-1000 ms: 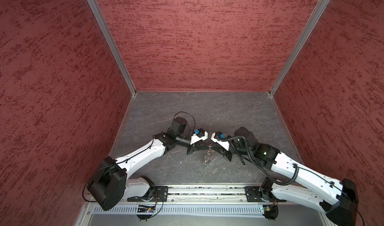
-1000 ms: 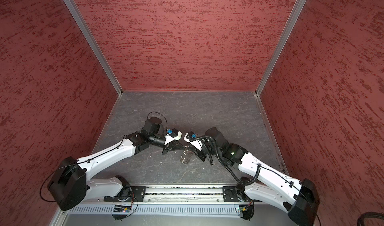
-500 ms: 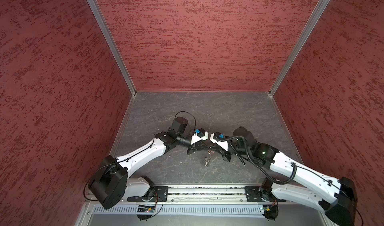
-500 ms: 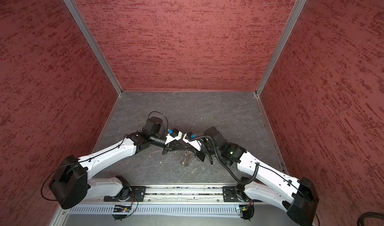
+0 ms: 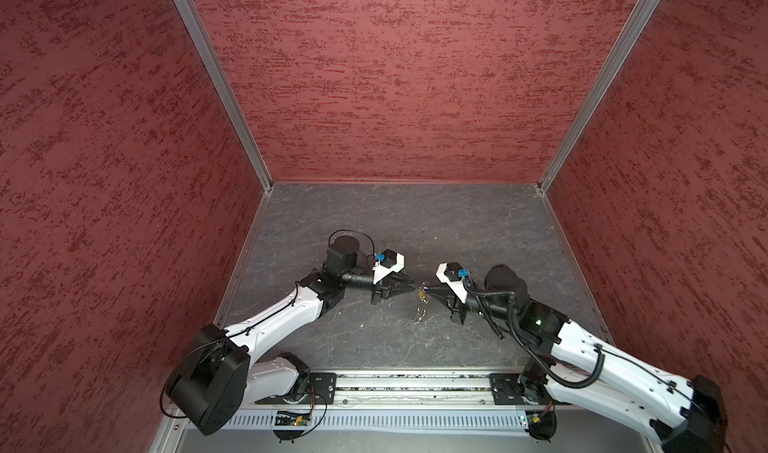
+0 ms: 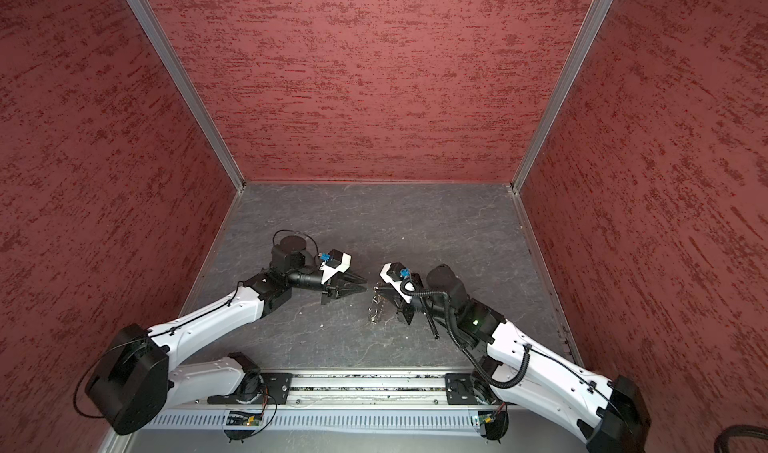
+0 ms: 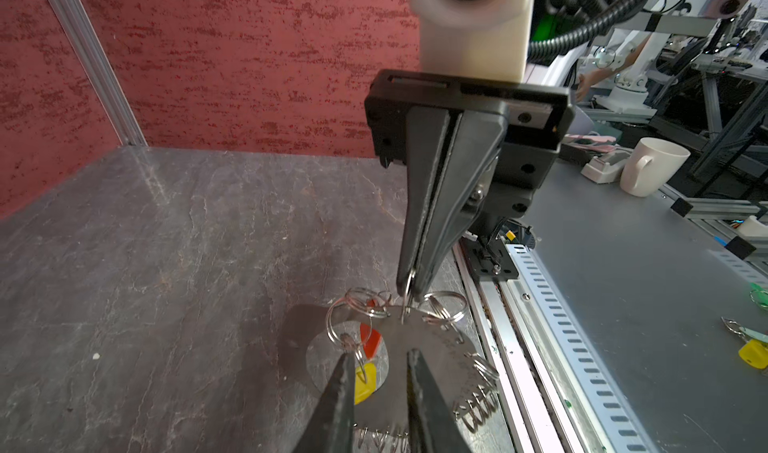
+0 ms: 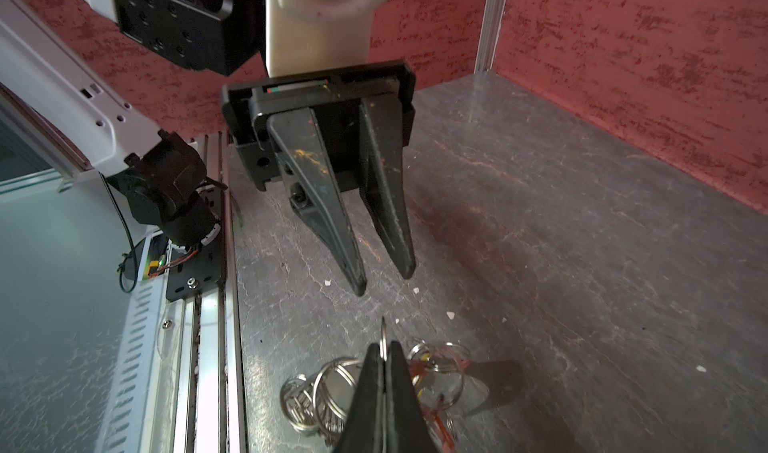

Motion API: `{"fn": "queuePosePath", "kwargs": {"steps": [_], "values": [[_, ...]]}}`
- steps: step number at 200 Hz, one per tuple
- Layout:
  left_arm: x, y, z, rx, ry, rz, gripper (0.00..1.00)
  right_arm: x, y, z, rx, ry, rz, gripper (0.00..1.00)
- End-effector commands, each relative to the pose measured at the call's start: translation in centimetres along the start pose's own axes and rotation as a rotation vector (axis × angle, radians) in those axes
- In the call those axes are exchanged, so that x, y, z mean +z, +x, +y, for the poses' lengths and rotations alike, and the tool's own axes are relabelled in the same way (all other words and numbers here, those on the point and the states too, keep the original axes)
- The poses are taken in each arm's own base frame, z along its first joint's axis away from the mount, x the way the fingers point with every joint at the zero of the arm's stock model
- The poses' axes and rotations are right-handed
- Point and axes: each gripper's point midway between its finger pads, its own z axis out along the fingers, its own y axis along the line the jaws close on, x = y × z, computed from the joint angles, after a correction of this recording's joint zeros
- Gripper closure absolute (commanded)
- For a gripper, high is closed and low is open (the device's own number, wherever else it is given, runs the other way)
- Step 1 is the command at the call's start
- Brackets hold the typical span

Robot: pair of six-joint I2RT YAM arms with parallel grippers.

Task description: Put the keys on the keyring

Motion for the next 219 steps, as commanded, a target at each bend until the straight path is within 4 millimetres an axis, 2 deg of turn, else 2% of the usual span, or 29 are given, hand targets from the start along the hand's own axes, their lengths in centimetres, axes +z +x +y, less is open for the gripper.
{"fn": "queuePosePath", "kwargs": {"steps": [1,36,100,219], "values": [[0.0,-1.0,-0.6,0.012,0.043,-0.044,0.75,-0.7,-4.4,0.3,-0.004,-0.018,-0.21,1.0],[0.2,-1.1,-1.2,0.019,0.069,-0.046,0.71,-0.9,-4.8,0.6,-0.006,-0.039,-0.285,1.0],[0.4,-1.2,-1.1,0.017,0.071,-0.043,0.71,-0.7,-4.7,1.5,0.0,-0.097,-0.331,1.0],[0.5,-1.6,-1.5,0.009,0.099,-0.049,0.85,0.1,-3.9,1.1,0.003,-0.092,-0.339,1.0]]}}
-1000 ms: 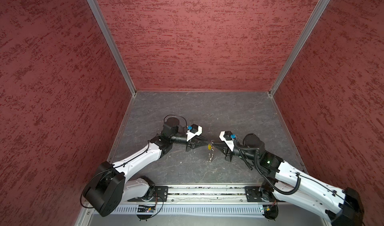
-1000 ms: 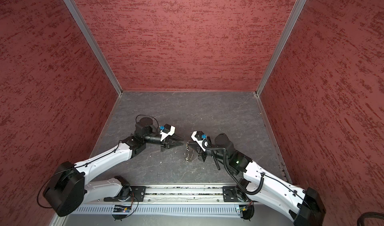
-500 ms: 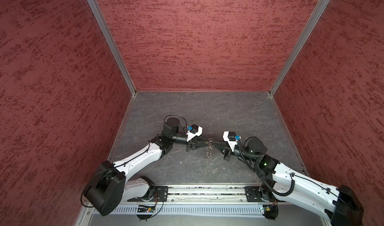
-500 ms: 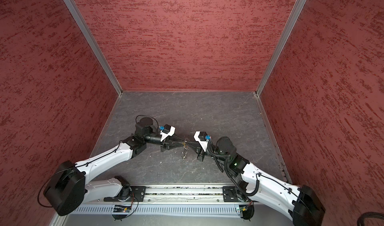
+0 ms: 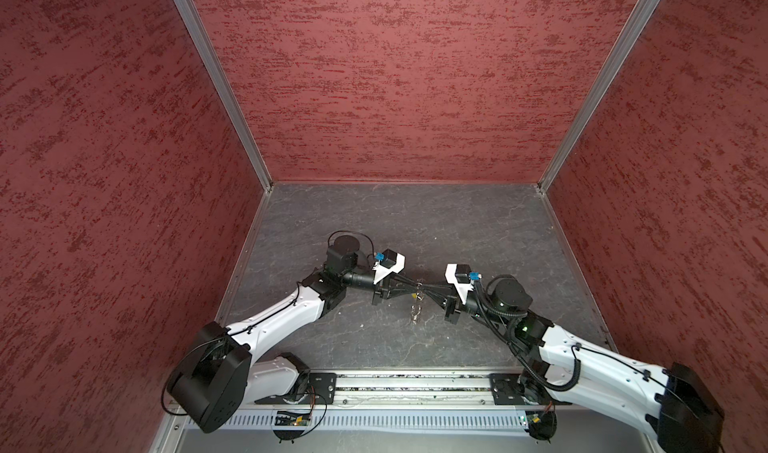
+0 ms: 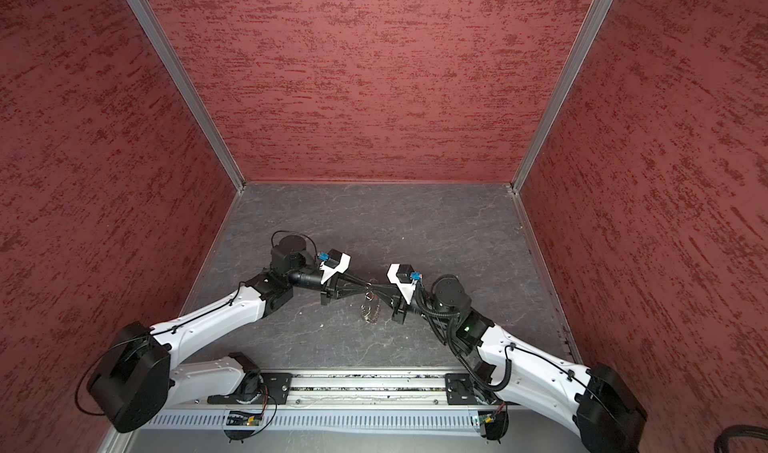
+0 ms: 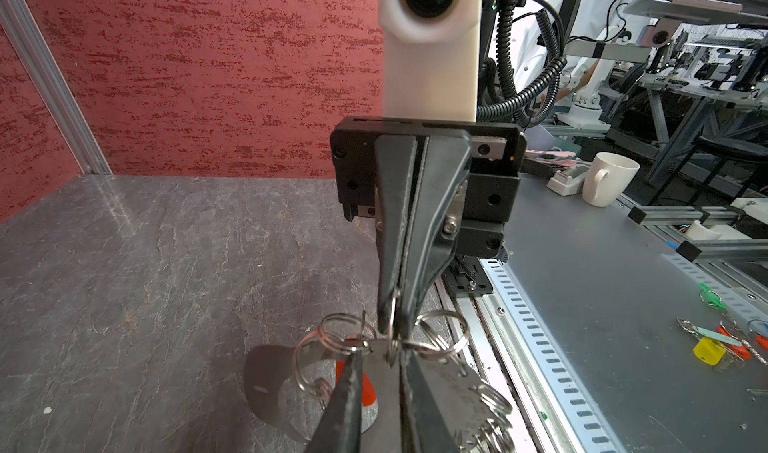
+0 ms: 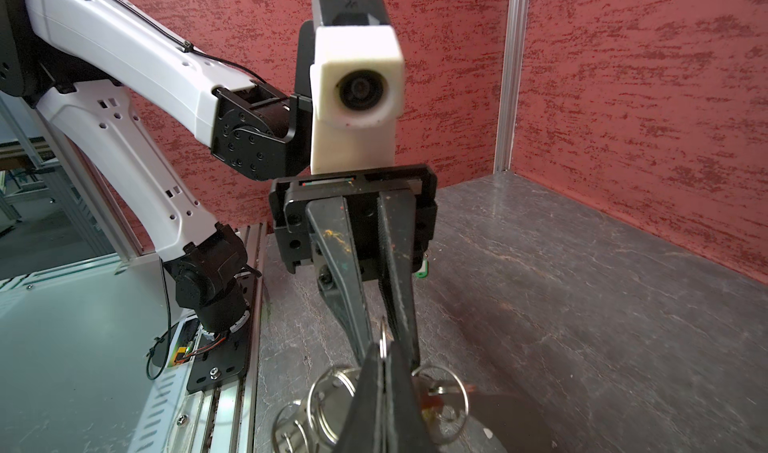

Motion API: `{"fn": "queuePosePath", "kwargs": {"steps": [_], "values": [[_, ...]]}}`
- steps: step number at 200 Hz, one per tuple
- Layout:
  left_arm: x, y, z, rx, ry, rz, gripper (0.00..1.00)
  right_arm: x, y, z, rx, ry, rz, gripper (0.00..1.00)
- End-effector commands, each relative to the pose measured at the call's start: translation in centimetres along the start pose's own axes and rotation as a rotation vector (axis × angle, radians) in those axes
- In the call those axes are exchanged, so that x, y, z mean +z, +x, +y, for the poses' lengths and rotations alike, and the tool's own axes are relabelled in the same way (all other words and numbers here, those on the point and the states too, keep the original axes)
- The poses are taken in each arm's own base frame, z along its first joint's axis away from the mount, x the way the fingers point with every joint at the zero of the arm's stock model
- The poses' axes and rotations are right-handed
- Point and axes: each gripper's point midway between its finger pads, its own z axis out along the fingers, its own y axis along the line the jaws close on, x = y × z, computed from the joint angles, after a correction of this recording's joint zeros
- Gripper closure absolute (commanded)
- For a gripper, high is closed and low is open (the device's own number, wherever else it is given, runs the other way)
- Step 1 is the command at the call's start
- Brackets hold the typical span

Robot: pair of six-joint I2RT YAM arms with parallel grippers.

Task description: Put the keys on the keyring

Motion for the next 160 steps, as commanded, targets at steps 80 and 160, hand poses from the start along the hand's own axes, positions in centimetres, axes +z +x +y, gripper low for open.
{"fn": "queuePosePath", "kwargs": {"steps": [80,160], "values": [[0.1,-0.8,-0.2,0.005,0.023,-0.016,0.88,0.1,-0.3,-0.2,-0.027,0.007,-0.038,1.0],[0.2,0.4,0.5,-0.001,-0.023,0.062,1.0,0.2,1.4,-0.5,-0.049,0.022,0.14,0.9]]}}
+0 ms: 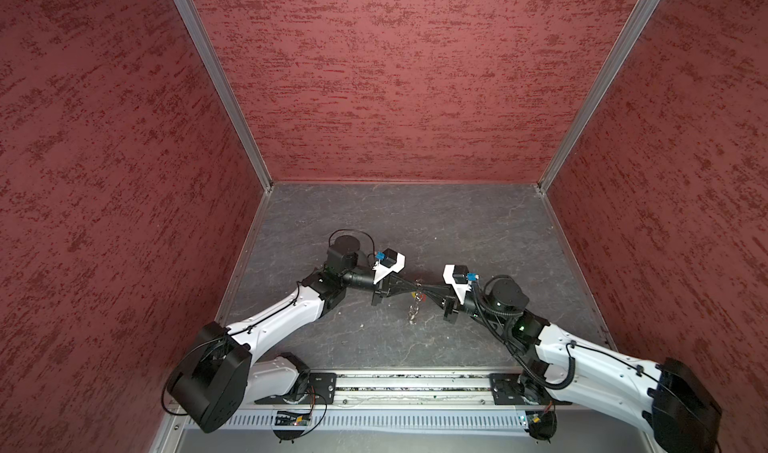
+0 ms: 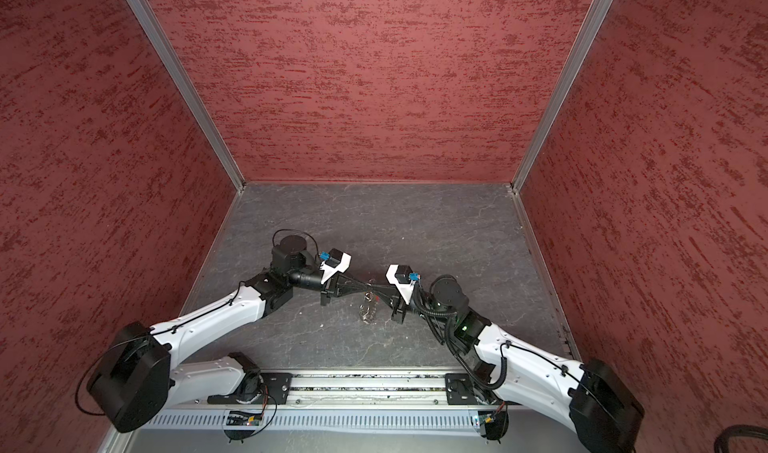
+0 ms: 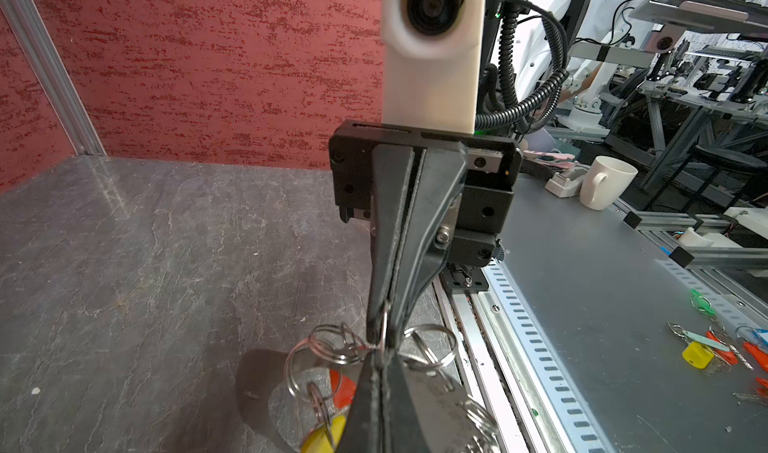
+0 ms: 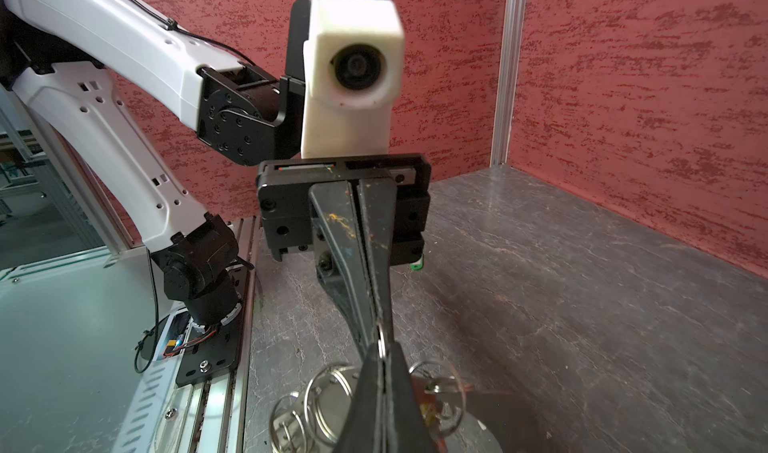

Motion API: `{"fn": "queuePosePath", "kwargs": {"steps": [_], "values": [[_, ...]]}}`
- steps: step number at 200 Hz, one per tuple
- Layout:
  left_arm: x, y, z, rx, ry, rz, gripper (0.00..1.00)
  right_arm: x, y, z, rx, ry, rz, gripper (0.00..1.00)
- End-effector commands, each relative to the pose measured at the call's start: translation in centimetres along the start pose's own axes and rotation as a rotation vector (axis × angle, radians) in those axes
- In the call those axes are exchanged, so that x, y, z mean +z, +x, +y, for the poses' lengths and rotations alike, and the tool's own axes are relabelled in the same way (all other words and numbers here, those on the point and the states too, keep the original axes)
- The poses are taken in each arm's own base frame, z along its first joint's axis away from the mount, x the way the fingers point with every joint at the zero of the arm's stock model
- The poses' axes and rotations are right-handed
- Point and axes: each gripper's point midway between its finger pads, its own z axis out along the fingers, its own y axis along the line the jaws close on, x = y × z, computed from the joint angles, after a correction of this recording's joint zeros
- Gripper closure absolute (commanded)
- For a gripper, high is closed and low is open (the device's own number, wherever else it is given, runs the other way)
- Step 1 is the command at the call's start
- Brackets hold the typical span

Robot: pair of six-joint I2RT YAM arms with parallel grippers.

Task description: Put the keys on the keyring

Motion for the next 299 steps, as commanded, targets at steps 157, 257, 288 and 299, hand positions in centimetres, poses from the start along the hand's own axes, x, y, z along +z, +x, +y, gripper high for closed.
{"fn": "queuePosePath", "kwargs": {"steps": [157,257,288,299], "values": [[1.1,2.2,0.0,0.034,-0.005,0.196,1.0,-0.6,0.7,-0.4,-0.101,0.022,0.372,0.81],[1.1,2.4,0.1,0.034,-0.009,0.202,1.0,-0.9,1.2,0.9,-0.064,-0.046,0.402,0.83],[1.1,2.3,0.0,0.034,-0.005,0.198,1.0,-0.8,1.7,1.0,-0.055,-0.055,0.415,0.8],[1.1,2.2,-0.1,0.035,0.001,0.195,1.0,-0.6,1.8,0.8,-0.054,-0.046,0.416,0.8]]}}
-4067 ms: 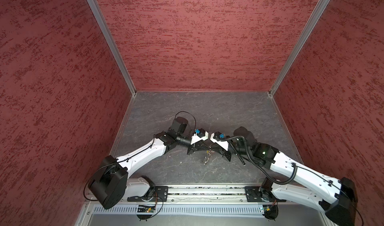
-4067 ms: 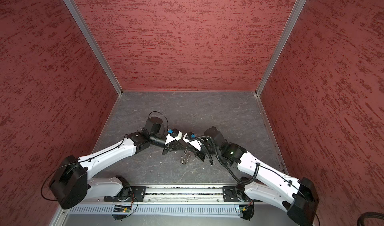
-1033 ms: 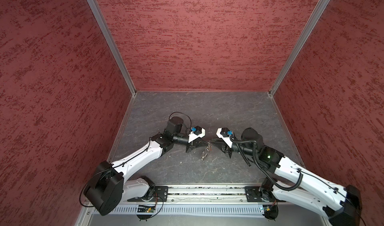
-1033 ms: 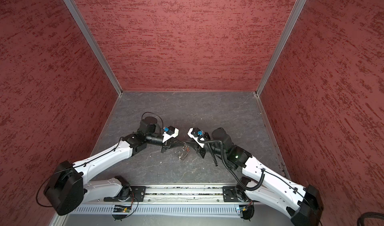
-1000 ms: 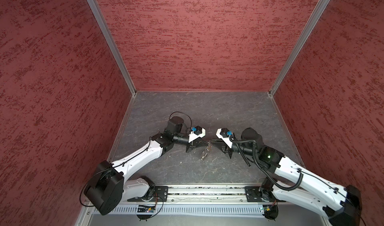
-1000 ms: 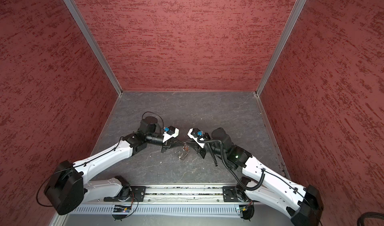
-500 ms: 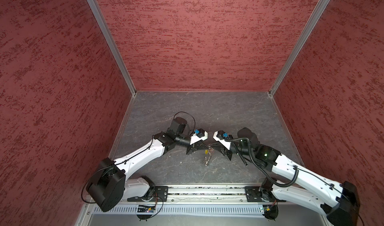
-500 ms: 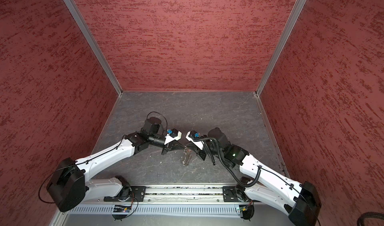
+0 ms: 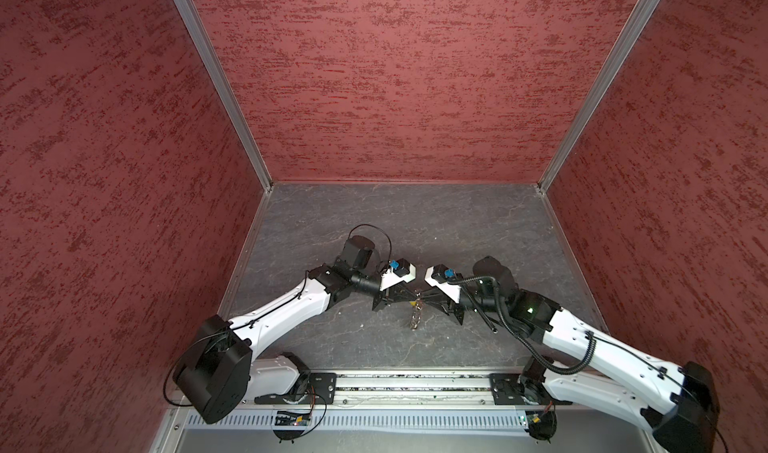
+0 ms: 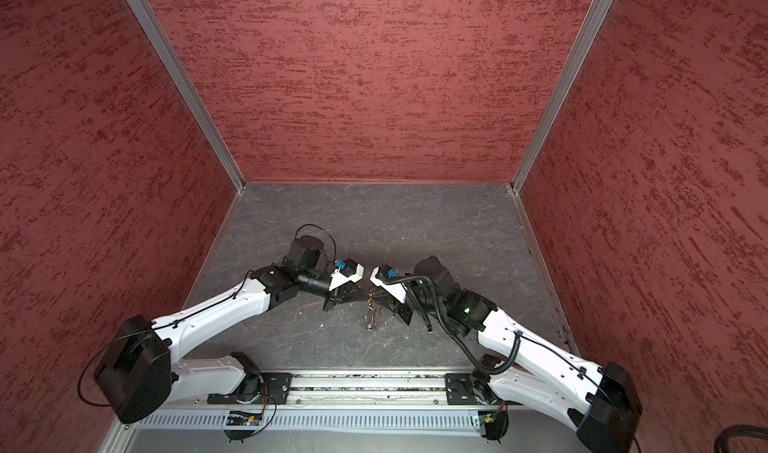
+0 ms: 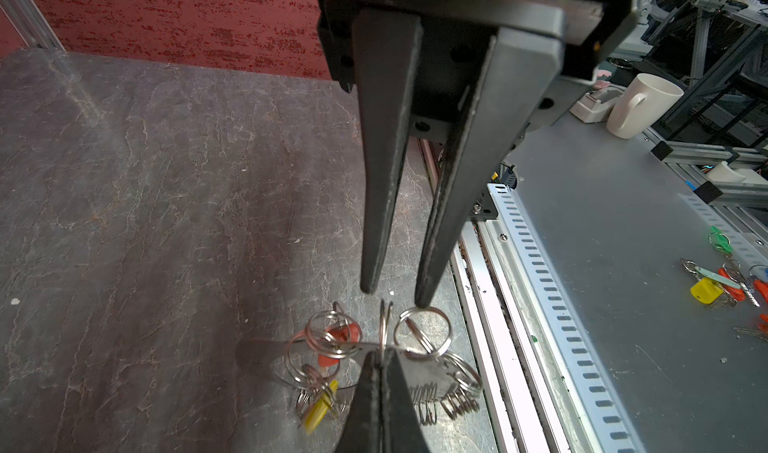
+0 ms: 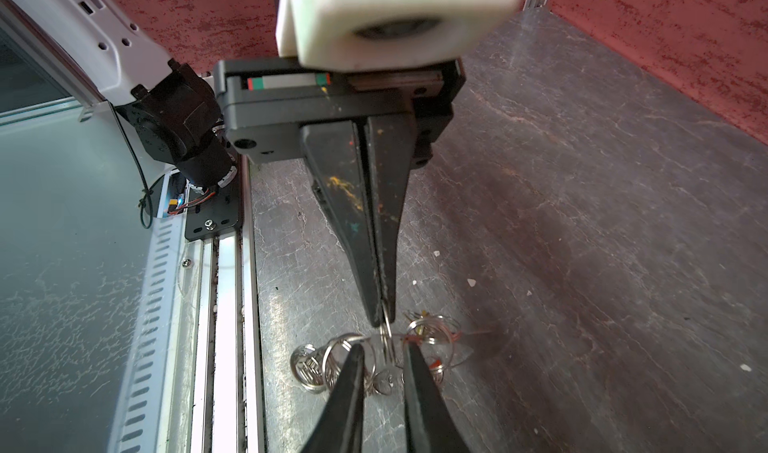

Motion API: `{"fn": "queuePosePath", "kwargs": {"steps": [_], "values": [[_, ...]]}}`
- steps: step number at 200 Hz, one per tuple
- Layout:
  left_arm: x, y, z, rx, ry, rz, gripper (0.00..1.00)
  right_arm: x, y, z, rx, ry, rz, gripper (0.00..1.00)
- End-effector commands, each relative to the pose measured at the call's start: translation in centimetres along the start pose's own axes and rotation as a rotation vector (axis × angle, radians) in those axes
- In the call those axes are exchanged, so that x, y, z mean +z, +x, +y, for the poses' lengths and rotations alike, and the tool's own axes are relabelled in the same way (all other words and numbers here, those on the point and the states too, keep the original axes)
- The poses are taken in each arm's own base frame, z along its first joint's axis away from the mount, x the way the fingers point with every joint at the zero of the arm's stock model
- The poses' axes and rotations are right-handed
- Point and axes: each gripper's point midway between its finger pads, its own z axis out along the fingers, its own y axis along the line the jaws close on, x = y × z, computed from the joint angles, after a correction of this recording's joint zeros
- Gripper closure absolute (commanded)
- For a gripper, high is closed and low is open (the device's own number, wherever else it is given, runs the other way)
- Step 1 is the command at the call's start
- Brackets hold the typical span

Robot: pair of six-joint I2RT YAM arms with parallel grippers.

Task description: Put the keys on the keyring

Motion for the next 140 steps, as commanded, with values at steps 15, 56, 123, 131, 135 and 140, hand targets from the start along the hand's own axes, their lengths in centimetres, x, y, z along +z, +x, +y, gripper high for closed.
{"fn": "queuePosePath", "kwargs": {"steps": [15,56,123,131,135,140], "values": [[-0.2,-2.0,-0.2,0.067,0.021,-0.049,1.0,-0.1,-1.5,0.4,-0.017,-0.017,-0.03,0.82],[-0.1,-2.0,-0.3,0.067,0.024,-0.049,1.0,0.2,-1.7,0.4,-0.016,-0.025,-0.038,0.9],[-1.5,-3.4,0.1,0.076,-0.001,-0.153,0.9,-0.5,-2.4,-0.5,-0.004,0.047,-0.09,1.0],[-1.8,-3.6,0.1,0.078,-0.004,-0.172,0.87,-0.8,-2.7,-0.9,0.003,0.07,-0.118,1.0],[-1.9,-3.6,0.2,0.076,-0.006,-0.18,0.86,-1.0,-2.8,-1.0,0.007,0.075,-0.134,1.0],[-2.0,-3.8,0.2,0.078,-0.007,-0.19,0.84,-1.2,-3.2,-1.0,0.014,0.073,-0.161,1.0]]}}
